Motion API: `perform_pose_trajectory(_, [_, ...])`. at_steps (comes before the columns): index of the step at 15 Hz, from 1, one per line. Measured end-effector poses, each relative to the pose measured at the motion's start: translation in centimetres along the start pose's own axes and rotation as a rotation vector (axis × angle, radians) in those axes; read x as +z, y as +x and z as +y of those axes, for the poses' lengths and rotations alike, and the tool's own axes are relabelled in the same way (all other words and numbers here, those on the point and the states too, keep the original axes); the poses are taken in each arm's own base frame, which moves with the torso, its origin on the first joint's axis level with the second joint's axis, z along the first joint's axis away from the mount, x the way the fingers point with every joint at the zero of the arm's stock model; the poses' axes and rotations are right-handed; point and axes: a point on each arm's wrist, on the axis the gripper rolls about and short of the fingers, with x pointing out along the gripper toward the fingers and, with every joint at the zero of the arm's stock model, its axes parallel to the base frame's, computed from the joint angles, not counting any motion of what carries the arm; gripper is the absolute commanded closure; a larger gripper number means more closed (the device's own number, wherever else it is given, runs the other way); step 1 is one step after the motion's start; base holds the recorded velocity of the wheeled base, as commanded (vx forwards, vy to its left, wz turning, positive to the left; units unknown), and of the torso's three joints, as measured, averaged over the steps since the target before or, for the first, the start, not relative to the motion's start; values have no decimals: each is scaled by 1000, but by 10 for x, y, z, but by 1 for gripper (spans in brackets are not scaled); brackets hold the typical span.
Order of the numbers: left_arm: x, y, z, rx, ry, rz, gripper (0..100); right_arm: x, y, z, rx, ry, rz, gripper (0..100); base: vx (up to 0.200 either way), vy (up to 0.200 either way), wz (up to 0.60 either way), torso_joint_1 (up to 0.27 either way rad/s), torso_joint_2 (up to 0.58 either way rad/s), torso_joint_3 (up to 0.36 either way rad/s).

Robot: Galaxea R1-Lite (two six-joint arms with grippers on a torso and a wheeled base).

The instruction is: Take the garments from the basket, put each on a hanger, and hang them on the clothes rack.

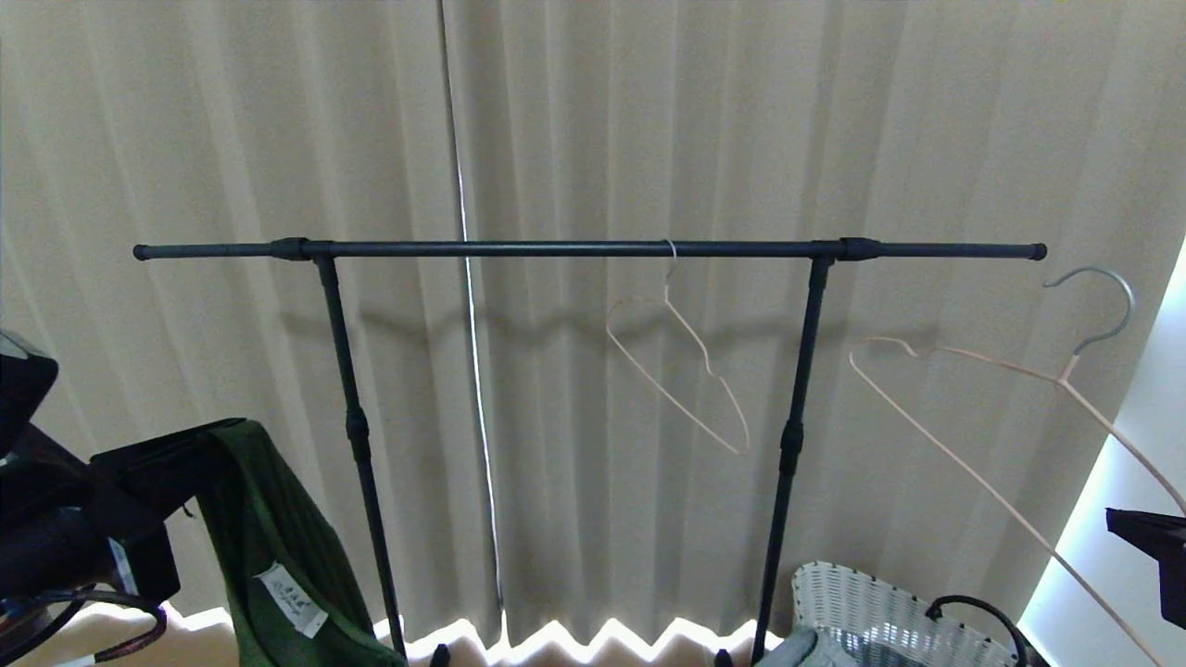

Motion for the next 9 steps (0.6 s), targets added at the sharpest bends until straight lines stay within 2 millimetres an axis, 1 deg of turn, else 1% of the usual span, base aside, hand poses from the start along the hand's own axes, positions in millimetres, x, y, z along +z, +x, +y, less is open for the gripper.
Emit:
perform_pose_trajectory(1, [0, 0, 0, 3, -1, -14, 100, 0, 0, 0, 4, -1, -1, 100, 0, 0, 0, 0, 0, 0])
perform_pose_trajectory(9, [-2, 1, 0, 2, 4, -6, 100, 0, -4, 0, 15, -2, -16, 100, 0, 200, 0, 7, 5, 3])
